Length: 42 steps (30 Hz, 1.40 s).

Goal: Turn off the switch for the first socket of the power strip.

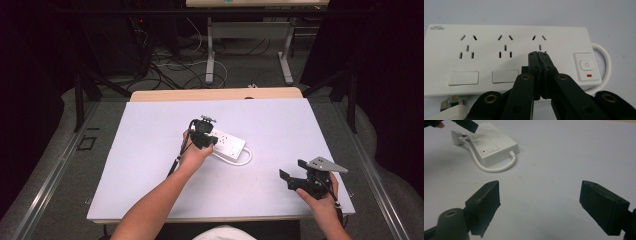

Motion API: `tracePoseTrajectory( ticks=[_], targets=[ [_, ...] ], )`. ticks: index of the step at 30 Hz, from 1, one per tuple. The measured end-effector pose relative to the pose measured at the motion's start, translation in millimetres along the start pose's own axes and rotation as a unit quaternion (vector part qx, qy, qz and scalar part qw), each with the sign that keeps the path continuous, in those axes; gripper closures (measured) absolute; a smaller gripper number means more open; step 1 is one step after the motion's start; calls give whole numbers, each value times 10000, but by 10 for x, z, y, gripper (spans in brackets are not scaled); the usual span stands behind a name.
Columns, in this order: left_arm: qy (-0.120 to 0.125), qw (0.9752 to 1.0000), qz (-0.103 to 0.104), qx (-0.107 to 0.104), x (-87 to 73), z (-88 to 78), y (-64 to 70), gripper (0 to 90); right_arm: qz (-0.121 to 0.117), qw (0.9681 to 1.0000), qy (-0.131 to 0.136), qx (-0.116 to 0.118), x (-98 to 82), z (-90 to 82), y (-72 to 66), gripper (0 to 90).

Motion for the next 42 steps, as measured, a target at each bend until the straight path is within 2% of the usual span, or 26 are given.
tracePoseTrajectory(
  ticks=[12, 19, 20, 21, 42],
  targets=[
    [-254, 9996, -51, -60, -37, 66, -3, 900, 5, 10000, -29, 24, -4, 0, -3, 163],
    [-296, 9996, -2, -9, -44, 94, -7, 900, 4, 10000, 12, 37, -1, 6, -3, 163],
    [-318, 9995, -81, 1, -48, 99, 4, 900, 4, 10000, 12, 37, -1, 6, -3, 163],
    [-325, 9995, -19, 6, -49, 105, -5, 900, 5, 10000, 10, 39, -1, 6, -3, 163],
    [-343, 9994, -63, -29, -48, 113, -1, 900, 9, 10000, 14, 41, -1, 8, 0, 163]
  ],
)
Point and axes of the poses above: each handheld gripper's, and its own axes: z roughly forward along the jaws, x roughly out of its top, y roughly to its right, the point moved 7 cm from there along z, roughly forward along the jaws, and after that the axes turned 14 degrees about x, right-handed, at the moved point
